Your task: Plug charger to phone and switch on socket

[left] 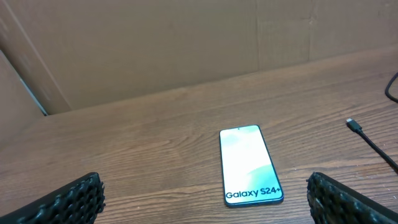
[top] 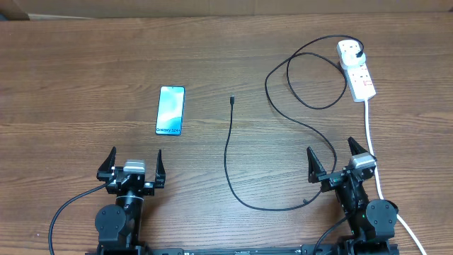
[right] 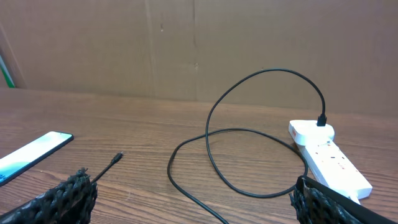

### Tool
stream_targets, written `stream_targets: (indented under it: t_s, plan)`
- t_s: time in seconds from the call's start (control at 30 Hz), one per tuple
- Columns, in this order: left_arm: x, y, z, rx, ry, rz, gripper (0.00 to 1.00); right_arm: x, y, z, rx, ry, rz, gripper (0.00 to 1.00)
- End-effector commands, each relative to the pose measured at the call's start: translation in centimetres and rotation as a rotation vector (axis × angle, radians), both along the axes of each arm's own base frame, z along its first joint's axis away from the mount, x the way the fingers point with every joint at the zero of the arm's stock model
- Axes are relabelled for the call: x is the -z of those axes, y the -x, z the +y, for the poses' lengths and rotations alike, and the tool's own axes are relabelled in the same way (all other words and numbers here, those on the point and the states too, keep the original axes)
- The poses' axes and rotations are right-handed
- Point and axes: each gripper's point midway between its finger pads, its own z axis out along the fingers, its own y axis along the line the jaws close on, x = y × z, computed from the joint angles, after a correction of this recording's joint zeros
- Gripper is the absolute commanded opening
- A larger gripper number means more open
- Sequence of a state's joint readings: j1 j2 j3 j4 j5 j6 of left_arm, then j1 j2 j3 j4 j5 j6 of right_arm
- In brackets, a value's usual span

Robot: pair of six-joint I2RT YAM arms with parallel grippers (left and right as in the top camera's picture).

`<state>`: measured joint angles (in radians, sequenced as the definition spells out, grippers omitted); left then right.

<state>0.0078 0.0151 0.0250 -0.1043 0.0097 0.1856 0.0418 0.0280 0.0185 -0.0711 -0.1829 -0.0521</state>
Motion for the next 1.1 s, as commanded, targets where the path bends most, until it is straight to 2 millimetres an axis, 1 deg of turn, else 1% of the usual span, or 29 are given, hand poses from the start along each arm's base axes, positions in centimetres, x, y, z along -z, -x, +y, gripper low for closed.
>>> stream_targets:
  t_s: [0.0, 0.9, 1.07]
  plan:
    - [0.05, 0.01, 0.13, -0.009, 0.009, -0.006, 1.00, 1.09, -0.32, -0.58, 0.036, 0.008, 0.035, 1.00]
    - [0.05, 0.01, 0.19, -0.012, 0.006, -0.007, 1.00, 1.09, -0.32, -0.58, 0.036, 0.008, 0.035, 1.00]
    - [0.00, 0.01, 0.50, -0.030, 0.004, -0.008, 1.00, 1.09, -0.32, -0.59, 0.037, 0.008, 0.035, 1.00]
